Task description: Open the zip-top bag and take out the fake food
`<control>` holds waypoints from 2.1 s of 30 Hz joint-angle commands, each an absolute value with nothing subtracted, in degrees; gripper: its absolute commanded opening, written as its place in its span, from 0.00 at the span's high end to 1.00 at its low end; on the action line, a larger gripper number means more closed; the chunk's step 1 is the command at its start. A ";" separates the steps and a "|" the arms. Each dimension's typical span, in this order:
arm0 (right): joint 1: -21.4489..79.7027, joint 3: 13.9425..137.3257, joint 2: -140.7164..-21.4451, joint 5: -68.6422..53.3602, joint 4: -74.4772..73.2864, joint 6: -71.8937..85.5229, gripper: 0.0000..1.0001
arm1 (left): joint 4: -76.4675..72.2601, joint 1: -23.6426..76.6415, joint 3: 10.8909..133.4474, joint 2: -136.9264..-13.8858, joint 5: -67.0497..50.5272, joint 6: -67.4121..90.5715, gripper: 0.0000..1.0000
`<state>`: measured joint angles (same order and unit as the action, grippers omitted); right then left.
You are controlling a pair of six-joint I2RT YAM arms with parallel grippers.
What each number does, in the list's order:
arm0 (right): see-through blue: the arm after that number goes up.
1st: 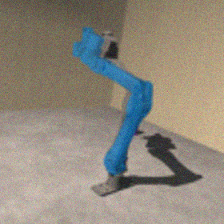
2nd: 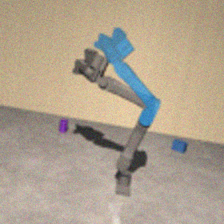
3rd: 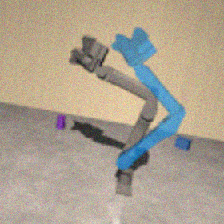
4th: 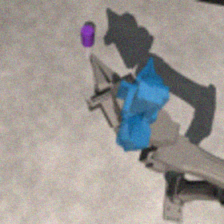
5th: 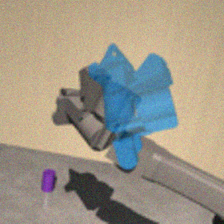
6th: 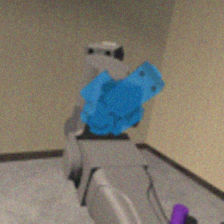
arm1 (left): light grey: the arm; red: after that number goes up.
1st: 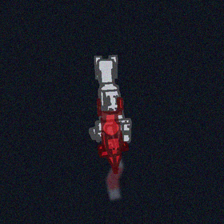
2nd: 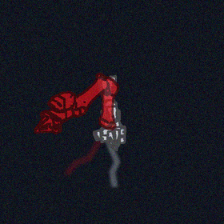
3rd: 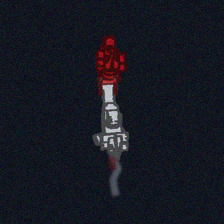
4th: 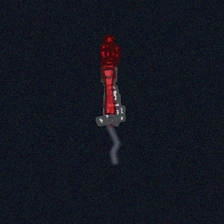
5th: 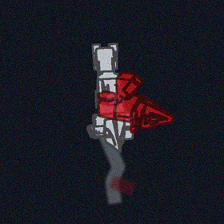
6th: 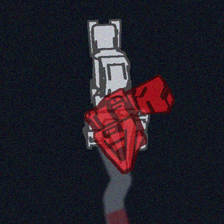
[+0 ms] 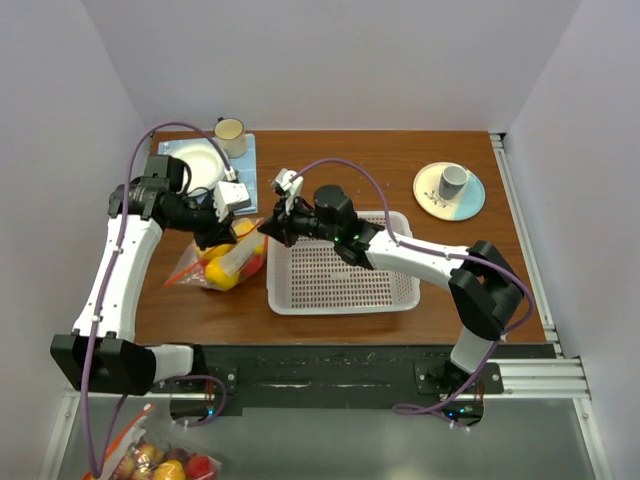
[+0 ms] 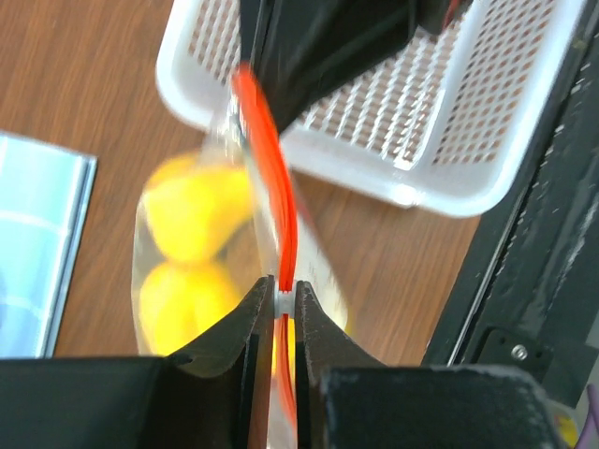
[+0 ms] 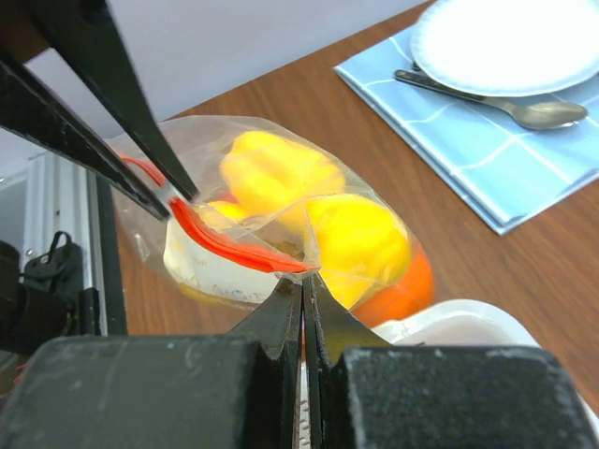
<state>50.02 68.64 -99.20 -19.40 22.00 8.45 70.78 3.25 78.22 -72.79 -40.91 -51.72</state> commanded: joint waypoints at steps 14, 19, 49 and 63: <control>44.56 76.02 -102.92 1.41 25.66 14.76 0.99 | 75.50 -16.43 74.71 -67.15 -22.76 -65.65 1.00; 44.47 76.99 -103.62 1.84 24.61 15.12 0.98 | 75.50 -18.63 74.70 -67.85 -22.76 -66.01 1.00; 44.74 63.20 -94.31 -4.93 24.35 18.29 0.92 | 75.59 7.01 73.74 -64.26 -35.71 -47.82 0.37; 44.74 62.32 -92.99 -3.96 24.61 18.81 0.91 | 65.66 9.84 67.15 -61.08 -28.83 -42.80 0.33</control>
<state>44.62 63.24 -95.59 -5.28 23.42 18.65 70.48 9.39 69.06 -61.58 -31.14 -44.93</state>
